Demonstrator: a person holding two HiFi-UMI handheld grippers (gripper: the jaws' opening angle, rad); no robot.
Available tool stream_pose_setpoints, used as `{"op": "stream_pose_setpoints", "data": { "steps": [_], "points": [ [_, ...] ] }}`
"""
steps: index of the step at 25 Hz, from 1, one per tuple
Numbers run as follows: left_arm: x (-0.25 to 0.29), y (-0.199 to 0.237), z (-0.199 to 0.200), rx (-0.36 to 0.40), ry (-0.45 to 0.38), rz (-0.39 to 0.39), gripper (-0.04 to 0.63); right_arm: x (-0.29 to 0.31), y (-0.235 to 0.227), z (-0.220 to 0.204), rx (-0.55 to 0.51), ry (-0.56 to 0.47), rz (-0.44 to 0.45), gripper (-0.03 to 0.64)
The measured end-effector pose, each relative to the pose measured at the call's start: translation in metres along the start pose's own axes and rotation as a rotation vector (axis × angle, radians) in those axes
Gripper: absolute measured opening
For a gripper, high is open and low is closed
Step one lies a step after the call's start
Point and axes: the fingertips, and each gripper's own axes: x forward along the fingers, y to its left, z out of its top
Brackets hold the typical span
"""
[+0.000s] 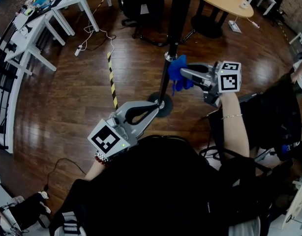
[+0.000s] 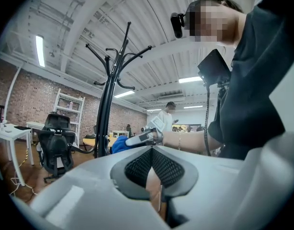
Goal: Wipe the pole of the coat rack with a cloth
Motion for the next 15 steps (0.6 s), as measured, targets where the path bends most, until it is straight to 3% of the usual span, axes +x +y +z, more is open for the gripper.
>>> {"op": "stream_pose_setpoints", "data": {
  "steps": [3,5,8,11,13,15],
  "points": [
    [0.0,0.001,0.001,0.003,0.006,0.011,0.006,-0.02,0.02,-0.002,0.005,-0.037,0.074,0.035],
    [-0.001,0.004,0.003,-0.003,0.011,0.021,0.006,-0.035,0.023,0.012,-0.055,-0.066,0.036,0.035],
    [-0.006,0.008,0.008,0.007,0.009,0.03,0.006,-0.053,0.008,0.06,-0.153,-0.2,-0.107,0.035],
    [-0.005,0.006,0.018,0.029,-0.011,0.033,0.006,-0.067,-0.029,0.103,-0.156,-0.337,-0.308,0.035],
    [0.001,0.003,0.027,0.06,-0.003,0.019,0.006,-0.067,-0.059,0.117,-0.161,-0.332,-0.432,0.035],
    [0.008,0.0,0.043,0.103,0.01,-0.012,0.006,-0.058,-0.08,0.122,-0.17,-0.287,-0.492,0.035]
  ]
}}
